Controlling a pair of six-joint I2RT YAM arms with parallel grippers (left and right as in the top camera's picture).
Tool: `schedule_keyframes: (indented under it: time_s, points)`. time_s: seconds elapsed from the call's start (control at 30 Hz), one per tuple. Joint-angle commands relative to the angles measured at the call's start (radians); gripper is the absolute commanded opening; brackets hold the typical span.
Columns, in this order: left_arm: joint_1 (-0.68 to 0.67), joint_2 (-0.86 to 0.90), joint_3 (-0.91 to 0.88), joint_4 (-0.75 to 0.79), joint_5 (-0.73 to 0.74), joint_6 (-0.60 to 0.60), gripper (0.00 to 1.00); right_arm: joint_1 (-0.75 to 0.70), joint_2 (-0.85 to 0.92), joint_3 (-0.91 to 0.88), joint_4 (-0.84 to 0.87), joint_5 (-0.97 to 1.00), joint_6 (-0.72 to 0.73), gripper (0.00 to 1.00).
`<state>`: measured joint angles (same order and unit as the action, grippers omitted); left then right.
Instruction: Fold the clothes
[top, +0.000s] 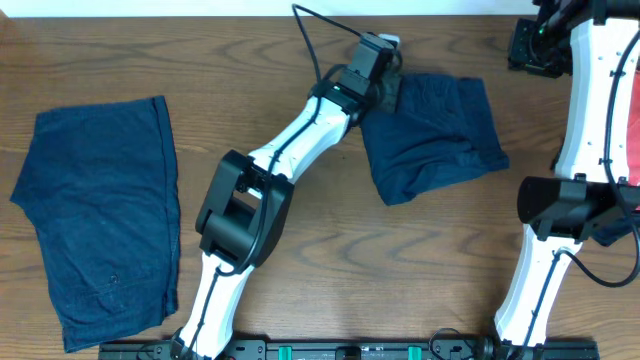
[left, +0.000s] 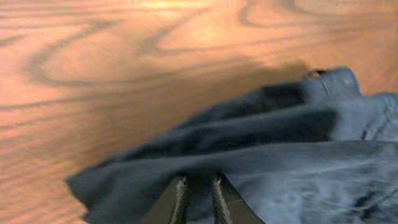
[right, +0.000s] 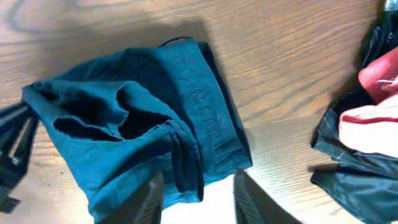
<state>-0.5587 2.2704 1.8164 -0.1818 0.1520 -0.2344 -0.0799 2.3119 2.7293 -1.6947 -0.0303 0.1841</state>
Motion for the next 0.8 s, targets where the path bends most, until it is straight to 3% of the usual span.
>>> schedule_keyframes:
  time_s: [0.0,0.13,0.27,0.53,0.77]
  points:
    - [0.014,0.013,0.014,0.004,-0.014,0.013,0.17,0.019,-0.012,0.011,-0.003,-0.004,0.002,0.4]
    - [0.009,0.006,0.014,-0.05,0.074,0.008,0.16,0.027,-0.012,0.011,-0.003,-0.003,0.002,0.42]
    - [-0.004,-0.007,0.014,-0.147,0.11,-0.012,0.06,0.028,-0.012,0.011,-0.003,-0.004,0.001,0.42]
    - [-0.022,-0.028,0.014,-0.308,0.249,-0.058,0.06,0.028,-0.012,0.011,0.007,-0.004,0.002,0.39]
    - [-0.09,0.047,0.013,-0.251,0.248,-0.029,0.09,0.033,-0.012,0.011,0.005,-0.036,0.002,0.37]
